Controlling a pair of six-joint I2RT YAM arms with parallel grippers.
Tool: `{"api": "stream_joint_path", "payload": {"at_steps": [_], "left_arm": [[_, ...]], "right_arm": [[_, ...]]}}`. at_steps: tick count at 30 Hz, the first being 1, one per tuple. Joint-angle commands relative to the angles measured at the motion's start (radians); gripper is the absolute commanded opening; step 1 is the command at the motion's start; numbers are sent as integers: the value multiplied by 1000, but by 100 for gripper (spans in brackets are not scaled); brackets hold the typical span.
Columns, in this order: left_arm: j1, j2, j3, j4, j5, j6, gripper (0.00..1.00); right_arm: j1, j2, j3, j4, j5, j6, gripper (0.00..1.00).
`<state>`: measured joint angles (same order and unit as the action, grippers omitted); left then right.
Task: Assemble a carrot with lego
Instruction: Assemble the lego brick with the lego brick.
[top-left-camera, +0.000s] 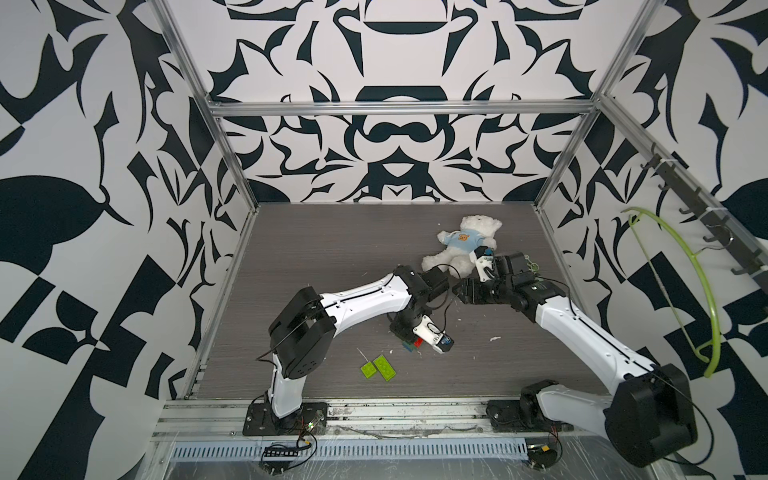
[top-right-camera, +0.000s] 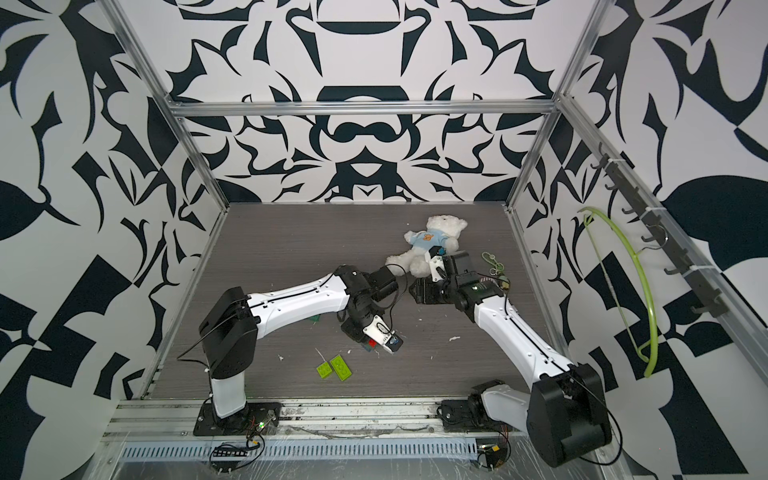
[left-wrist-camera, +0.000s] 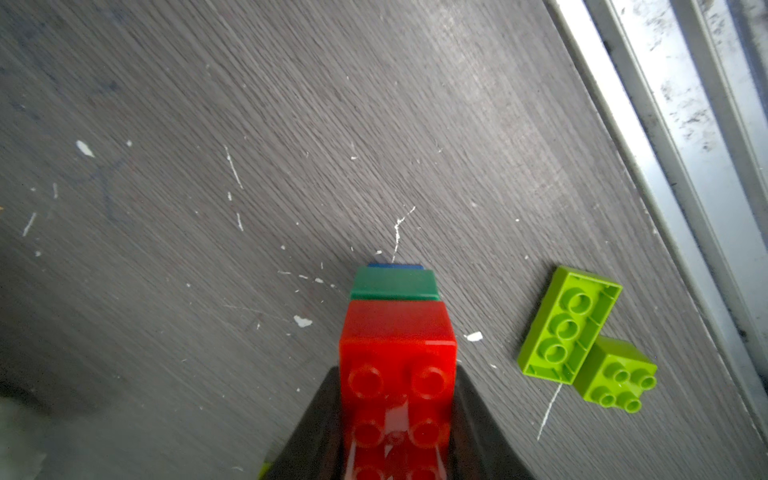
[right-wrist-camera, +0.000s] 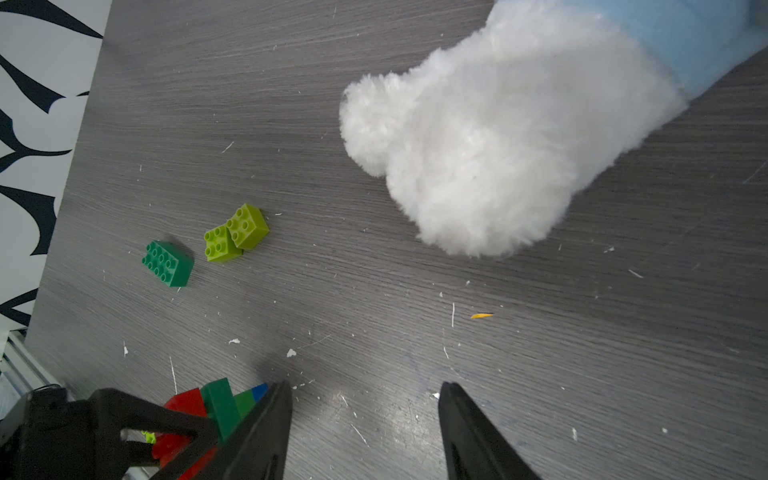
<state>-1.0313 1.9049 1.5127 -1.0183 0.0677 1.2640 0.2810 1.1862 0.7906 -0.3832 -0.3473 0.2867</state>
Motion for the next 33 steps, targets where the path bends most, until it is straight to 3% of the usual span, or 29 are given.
{"api": "stream_joint_path", "payload": {"at_steps": [1,21,33], "left_arm": [[2,9,19,-54,31,0,26],[-13,47,15,-43,7,14,26],[-24,-3,-22,-39,-19,39,27]], "right_arm": [[-5,1,-4,25,-14,6,61],[-5,6,-5,26,-18,6,61],[-5,15,-8,37,-30,8,61]]}}
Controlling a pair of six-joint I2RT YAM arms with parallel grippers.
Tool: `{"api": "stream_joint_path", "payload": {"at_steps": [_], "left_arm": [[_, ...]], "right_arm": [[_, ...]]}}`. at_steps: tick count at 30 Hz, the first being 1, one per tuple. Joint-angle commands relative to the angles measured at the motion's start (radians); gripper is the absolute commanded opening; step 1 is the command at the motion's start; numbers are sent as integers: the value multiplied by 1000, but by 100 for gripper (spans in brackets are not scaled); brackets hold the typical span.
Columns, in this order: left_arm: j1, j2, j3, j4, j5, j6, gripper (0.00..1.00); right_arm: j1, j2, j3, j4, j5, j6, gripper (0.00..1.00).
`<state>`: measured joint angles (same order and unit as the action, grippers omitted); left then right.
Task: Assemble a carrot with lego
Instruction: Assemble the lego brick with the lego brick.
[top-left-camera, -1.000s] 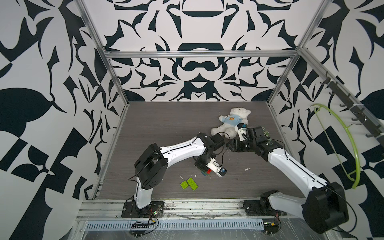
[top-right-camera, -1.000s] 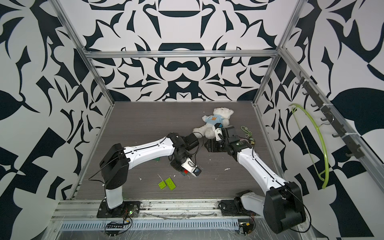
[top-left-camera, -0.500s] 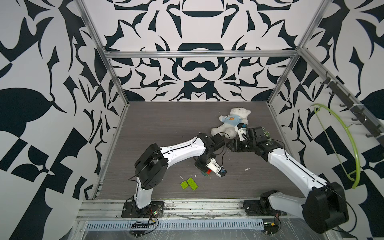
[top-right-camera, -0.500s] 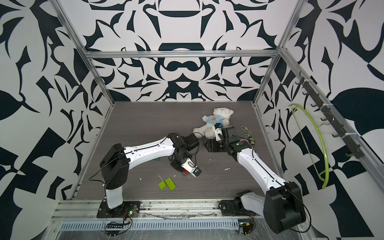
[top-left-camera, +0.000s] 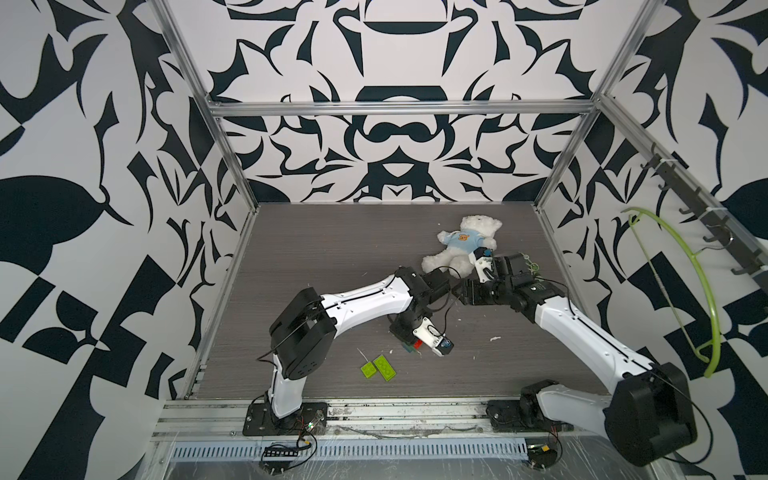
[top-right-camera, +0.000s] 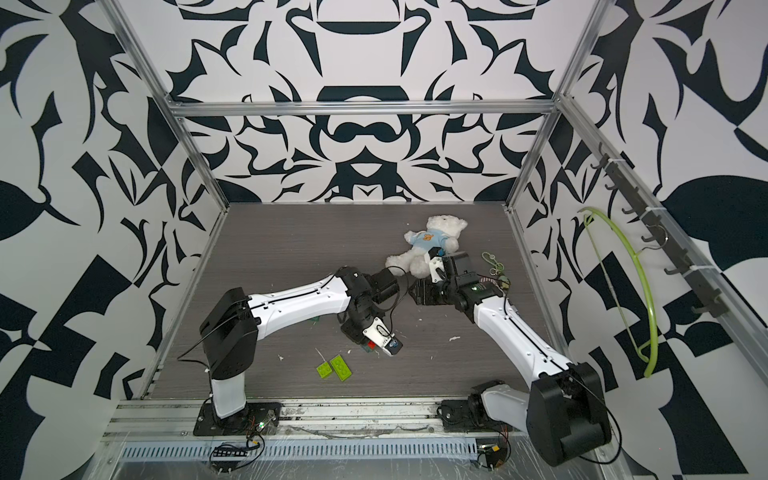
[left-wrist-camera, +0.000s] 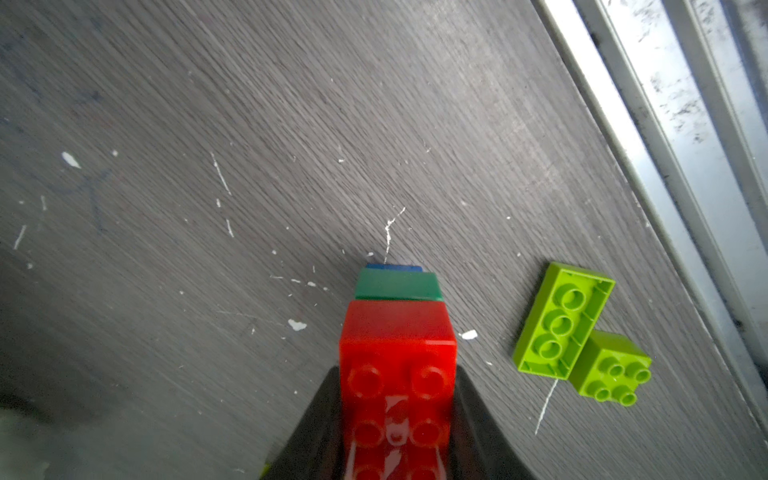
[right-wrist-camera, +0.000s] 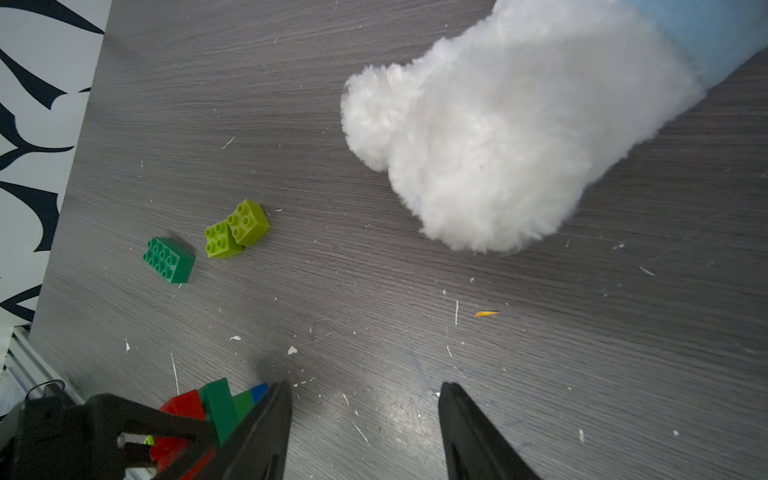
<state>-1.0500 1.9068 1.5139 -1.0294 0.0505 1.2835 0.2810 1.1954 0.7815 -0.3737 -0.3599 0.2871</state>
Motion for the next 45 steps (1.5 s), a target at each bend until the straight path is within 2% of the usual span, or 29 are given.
{"api": "stream_joint_path", "payload": {"at_steps": [1,8,11,20,25,30,36,42,45], "left_arm": [[-5,-3,-22,-23,0,26,26],[-9,10,-17,1,13,37,21],[-8,12,-32,-7,-22,52,16],[9,73,30,-69,15,36,15],[33,52,44,-59,50,27,13],[35,46,1,-31,24,33,12],[31,55,31,-49,-10,-91,12],[30,-4,-35,17,11,-151,12],[29,16,8,8,-14,-289,11]], "right_arm": [[-5,5,1,25,-17,9,61],[-5,-6,7,13,-12,3,61],[-6,-5,5,17,-13,4,61],[-5,-5,3,22,-20,7,61],[-5,-8,2,21,-20,5,61],[-5,-8,5,18,-21,4,61],[-5,-14,8,8,-17,3,61],[-6,-42,-3,16,-16,5,61],[-5,-51,5,7,-9,1,61]]}}
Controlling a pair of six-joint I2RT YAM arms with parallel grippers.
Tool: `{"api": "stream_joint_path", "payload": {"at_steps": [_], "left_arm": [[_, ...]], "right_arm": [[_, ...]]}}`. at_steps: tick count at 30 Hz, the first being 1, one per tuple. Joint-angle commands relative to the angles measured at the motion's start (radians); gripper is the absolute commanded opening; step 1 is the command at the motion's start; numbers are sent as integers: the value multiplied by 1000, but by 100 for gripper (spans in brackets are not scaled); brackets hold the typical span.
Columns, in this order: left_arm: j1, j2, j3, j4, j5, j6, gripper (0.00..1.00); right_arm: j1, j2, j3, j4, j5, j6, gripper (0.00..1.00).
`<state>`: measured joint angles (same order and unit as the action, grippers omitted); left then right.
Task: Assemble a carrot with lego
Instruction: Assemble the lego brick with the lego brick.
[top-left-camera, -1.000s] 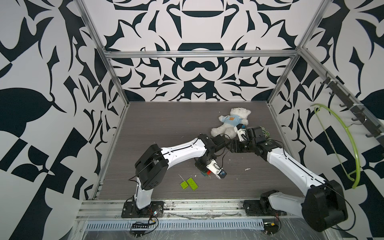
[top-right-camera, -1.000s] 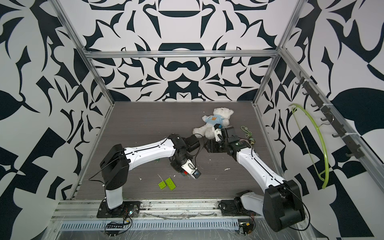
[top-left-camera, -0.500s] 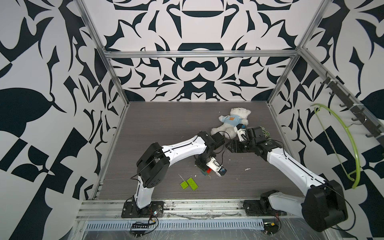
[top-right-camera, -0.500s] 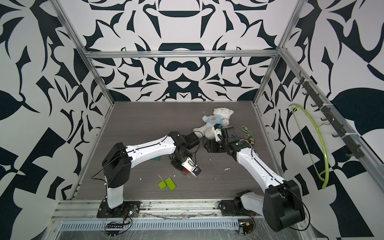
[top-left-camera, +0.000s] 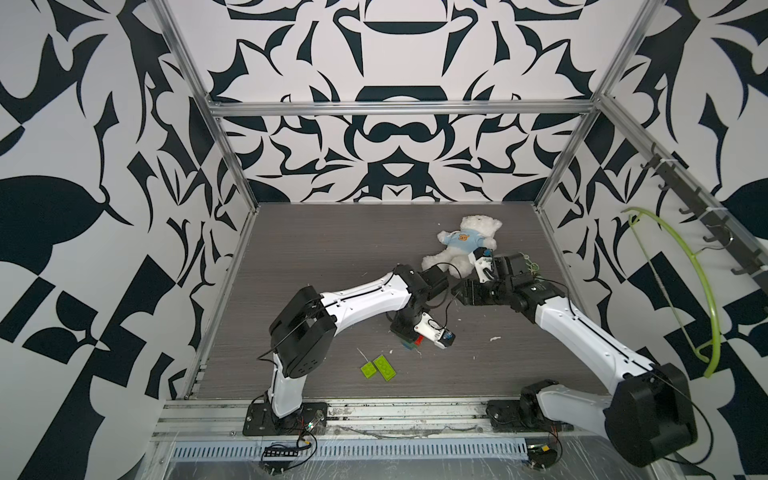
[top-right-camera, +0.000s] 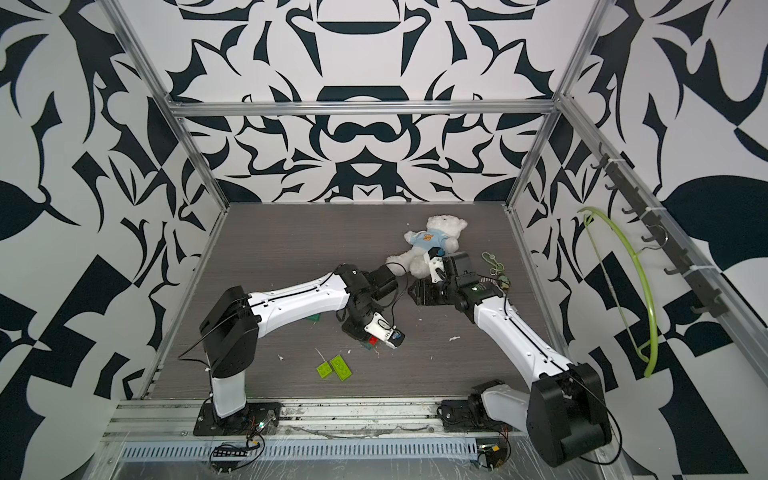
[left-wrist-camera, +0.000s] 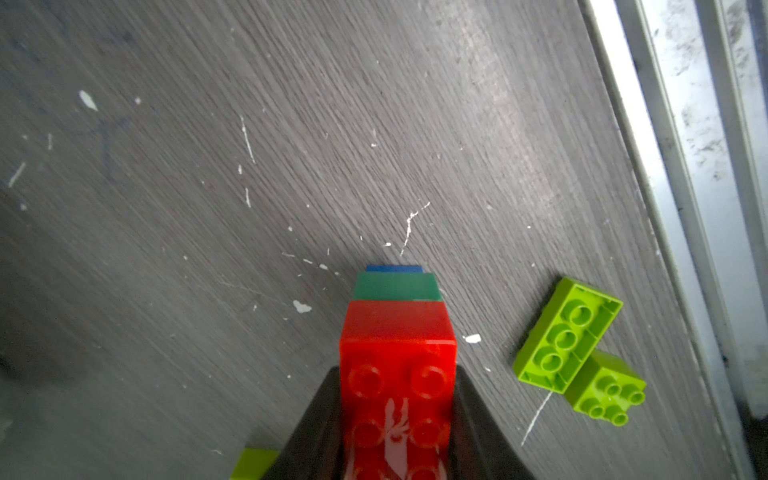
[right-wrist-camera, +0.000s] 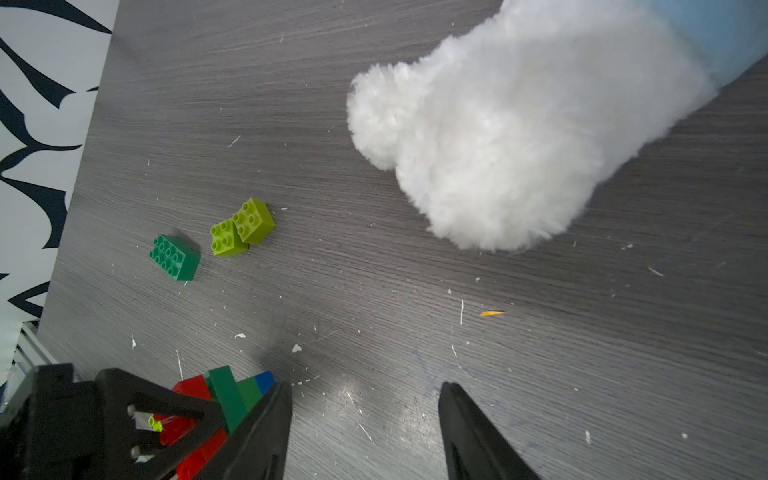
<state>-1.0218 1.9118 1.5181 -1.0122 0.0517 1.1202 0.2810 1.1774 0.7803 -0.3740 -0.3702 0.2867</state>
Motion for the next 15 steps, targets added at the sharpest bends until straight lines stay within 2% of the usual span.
{"api": "stream_joint_path", "payload": {"at_steps": [1,3,7,15], "left_arm": [[2,21,24,-26,-17,-163,10],[2,25,30,-34,-20,-199,9],[3,-29,-36,43,-5,-193,9],[7,-57,-29,60,4,-258,12]], "right_arm": [[-6,-32,6,6,4,2,61],[-5,-26,8,4,5,1,61],[-5,-14,11,2,7,-1,61],[-5,-12,13,-6,13,-5,61]]}}
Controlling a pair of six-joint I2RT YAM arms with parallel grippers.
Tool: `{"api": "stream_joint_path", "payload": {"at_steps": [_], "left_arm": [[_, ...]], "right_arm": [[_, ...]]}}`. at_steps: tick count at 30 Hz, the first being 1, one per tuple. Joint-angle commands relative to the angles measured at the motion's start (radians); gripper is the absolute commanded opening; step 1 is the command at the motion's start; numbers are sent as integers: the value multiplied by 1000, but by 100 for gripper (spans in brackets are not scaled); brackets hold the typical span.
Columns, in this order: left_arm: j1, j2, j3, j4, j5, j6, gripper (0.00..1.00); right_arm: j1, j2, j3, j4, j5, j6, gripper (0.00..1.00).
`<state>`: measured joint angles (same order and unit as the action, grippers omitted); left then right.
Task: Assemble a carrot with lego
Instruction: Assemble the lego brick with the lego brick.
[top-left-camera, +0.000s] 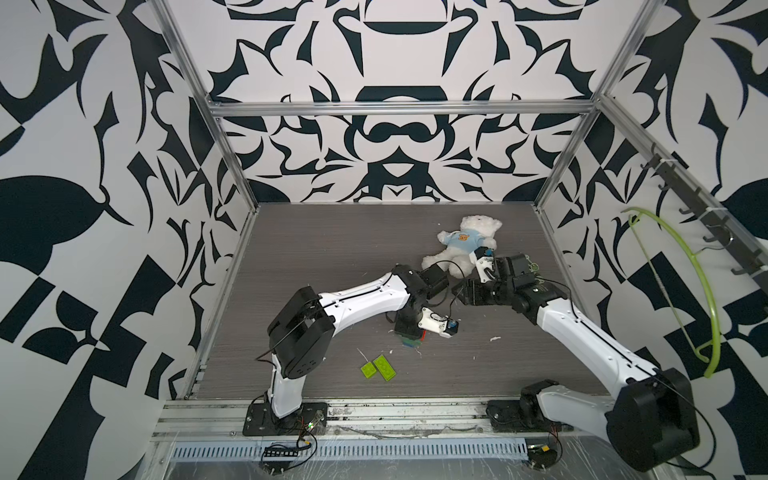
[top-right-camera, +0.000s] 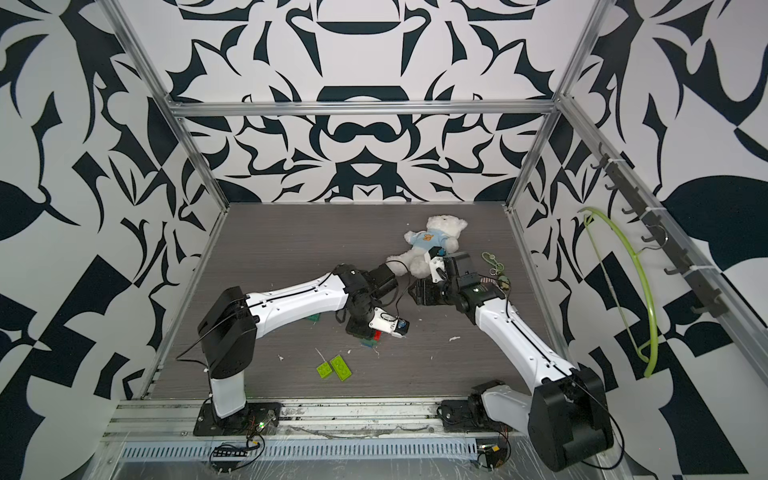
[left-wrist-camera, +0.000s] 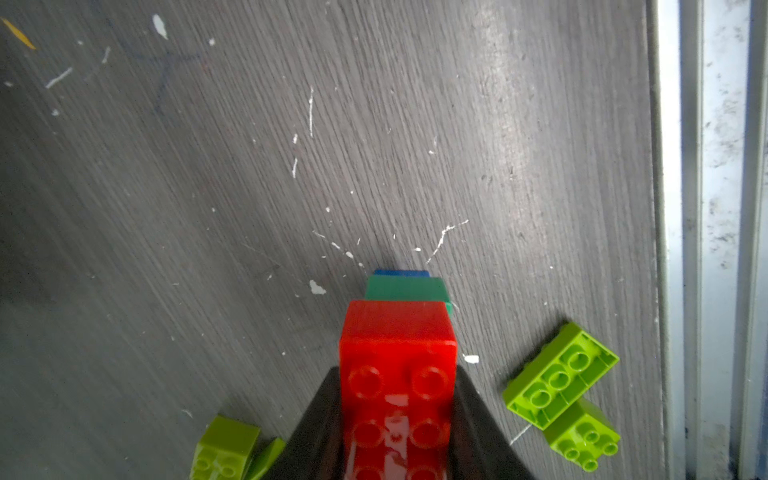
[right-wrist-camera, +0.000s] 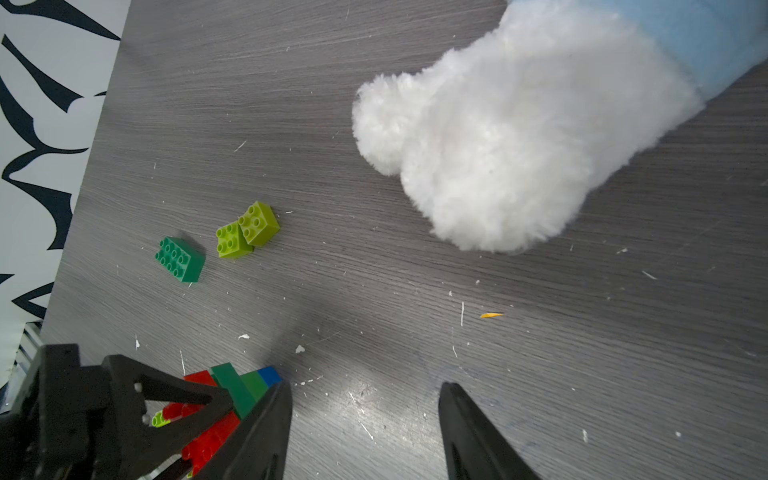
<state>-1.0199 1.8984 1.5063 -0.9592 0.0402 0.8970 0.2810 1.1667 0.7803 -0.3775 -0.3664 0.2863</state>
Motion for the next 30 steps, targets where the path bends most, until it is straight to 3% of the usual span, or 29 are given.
{"api": "stream_joint_path", "payload": {"at_steps": [1,10,30], "left_arm": [[6,-52,-27,19,16,-32,13],[9,-114,-89,37,42,44,17],[14,-15,-56,34,23,80,19]], "right_arm": [[-5,-1,13,-3,11,-5,61],[-5,7,12,-2,11,-6,61],[-6,7,10,3,1,-4,61]]}}
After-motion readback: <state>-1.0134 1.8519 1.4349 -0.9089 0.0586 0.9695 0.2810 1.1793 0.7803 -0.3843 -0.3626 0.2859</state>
